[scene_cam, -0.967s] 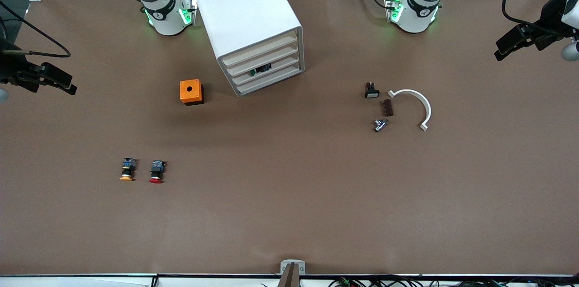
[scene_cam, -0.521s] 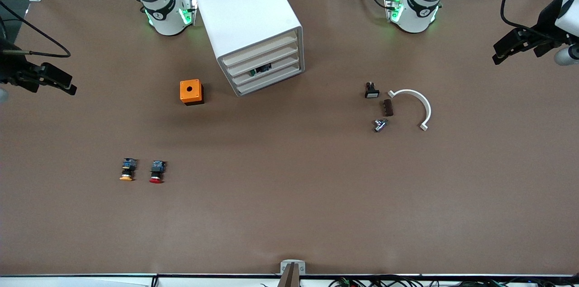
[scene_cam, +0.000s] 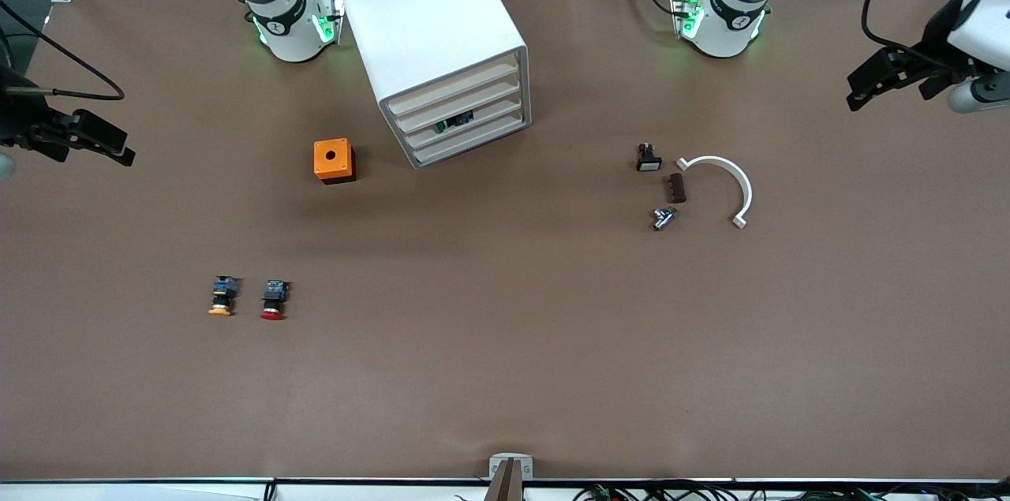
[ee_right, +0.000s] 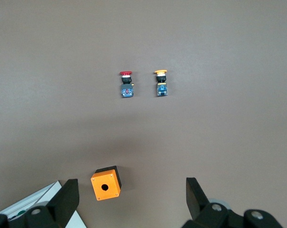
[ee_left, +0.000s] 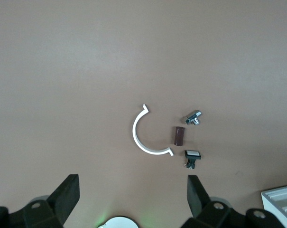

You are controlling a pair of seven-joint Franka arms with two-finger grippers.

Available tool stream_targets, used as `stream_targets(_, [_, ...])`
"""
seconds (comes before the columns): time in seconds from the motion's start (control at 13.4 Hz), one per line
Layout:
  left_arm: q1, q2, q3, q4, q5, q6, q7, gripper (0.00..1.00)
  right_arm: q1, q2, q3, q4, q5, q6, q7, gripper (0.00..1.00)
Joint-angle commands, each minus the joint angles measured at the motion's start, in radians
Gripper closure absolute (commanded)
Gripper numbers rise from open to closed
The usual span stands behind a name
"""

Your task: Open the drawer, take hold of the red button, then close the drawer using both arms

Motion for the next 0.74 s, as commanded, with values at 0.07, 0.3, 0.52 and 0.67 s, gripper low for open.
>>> stream_targets(0.07, [-0.004, -0.033, 0.001, -0.03, -0.011, -0.018, 0.027, 0.0, -0.005, -0.008, 0.009, -0.001, -0.012, 0.001, -0.001, 0.0])
stream_targets(0.3, [0.001, -0.007, 0.001, 0.009, -0.009, -0.018, 0.053, 0.0, -0.004, -0.008, 0.009, -0.001, -0.014, 0.001, -0.001, 0.0])
stream_targets(0.52, [0.01, -0.004, 0.004, 0.028, -0.009, -0.02, 0.098, 0.0, -0.004, -0.009, 0.009, -0.001, -0.014, 0.001, -0.001, 0.0])
stream_targets(0.67, [0.008, -0.004, 0.002, 0.033, -0.009, -0.021, 0.098, 0.0, -0.004, -0.009, 0.01, -0.001, -0.015, 0.001, -0.001, 0.0])
